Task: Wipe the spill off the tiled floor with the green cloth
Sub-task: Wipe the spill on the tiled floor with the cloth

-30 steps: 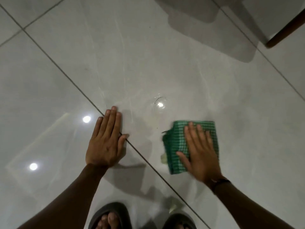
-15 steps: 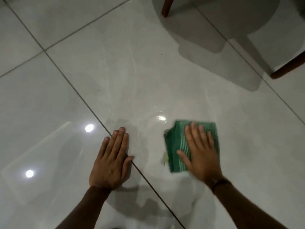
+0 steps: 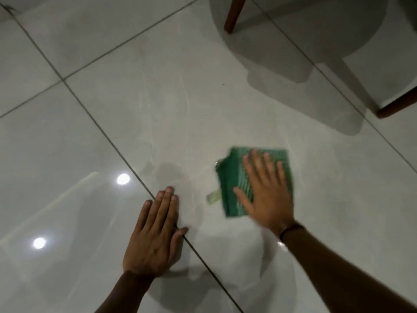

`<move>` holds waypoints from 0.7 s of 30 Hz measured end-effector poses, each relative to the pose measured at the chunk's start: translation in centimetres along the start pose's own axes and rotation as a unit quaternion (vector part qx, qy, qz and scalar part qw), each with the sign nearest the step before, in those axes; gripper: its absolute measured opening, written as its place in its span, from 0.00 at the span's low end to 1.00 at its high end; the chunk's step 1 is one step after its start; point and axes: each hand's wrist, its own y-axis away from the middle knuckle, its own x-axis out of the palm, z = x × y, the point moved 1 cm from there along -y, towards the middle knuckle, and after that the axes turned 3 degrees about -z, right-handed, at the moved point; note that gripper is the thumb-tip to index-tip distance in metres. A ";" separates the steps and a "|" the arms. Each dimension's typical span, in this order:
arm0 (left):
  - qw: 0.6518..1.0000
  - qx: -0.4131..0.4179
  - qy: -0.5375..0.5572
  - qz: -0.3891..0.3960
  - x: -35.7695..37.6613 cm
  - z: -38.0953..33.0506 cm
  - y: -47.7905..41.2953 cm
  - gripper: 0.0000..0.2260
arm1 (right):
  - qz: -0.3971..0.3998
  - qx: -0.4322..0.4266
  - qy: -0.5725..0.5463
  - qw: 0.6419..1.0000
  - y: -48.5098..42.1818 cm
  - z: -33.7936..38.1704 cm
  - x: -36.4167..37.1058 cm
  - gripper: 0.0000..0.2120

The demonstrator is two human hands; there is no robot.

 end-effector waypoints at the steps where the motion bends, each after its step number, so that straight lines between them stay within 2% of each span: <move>1: 1.000 -0.003 0.002 -0.004 -0.1 0.1 0.0 0.34 | -0.002 0.052 -0.011 0.999 -2.5 -0.7 -0.7 0.43; 3: 1.000 -0.015 0.004 -0.005 -0.3 0.0 -0.1 0.35 | -0.020 0.124 -0.035 0.991 -8.1 0.0 -2.1 0.42; 5: 1.000 -0.022 0.003 -0.010 -0.5 -0.2 -0.1 0.35 | -0.027 0.124 -0.054 0.990 -12.3 2.7 -2.8 0.41; 8: 1.000 -0.023 0.003 -0.009 -0.6 -0.2 -0.2 0.35 | -0.007 0.004 -0.044 0.999 -12.6 7.3 -2.0 0.41; 10: 1.000 -0.026 0.004 -0.010 -0.7 -0.1 -0.1 0.35 | -0.016 -0.079 -0.040 0.996 -8.2 8.9 -0.8 0.40; 11: 1.000 -0.027 0.008 -0.012 -0.6 -0.1 -0.1 0.34 | -0.018 -0.088 -0.039 0.995 -4.9 8.7 0.1 0.40; 14: 0.999 -0.030 0.009 -0.023 -0.5 -0.1 -0.1 0.33 | -0.022 -0.022 -0.026 0.999 5.5 4.6 2.1 0.42; 16: 0.999 -0.020 0.006 -0.032 -0.3 0.1 -0.1 0.34 | -0.011 0.026 -0.012 1.000 8.2 0.9 1.8 0.44; 18: 0.999 -0.009 0.005 -0.035 -0.1 0.1 -0.1 0.35 | -0.018 0.097 -0.012 0.995 5.4 -1.2 0.8 0.45; 21: 1.000 -0.011 0.002 -0.022 -0.2 0.0 0.0 0.36 | -0.039 0.180 -0.044 0.982 -1.4 0.1 -0.5 0.46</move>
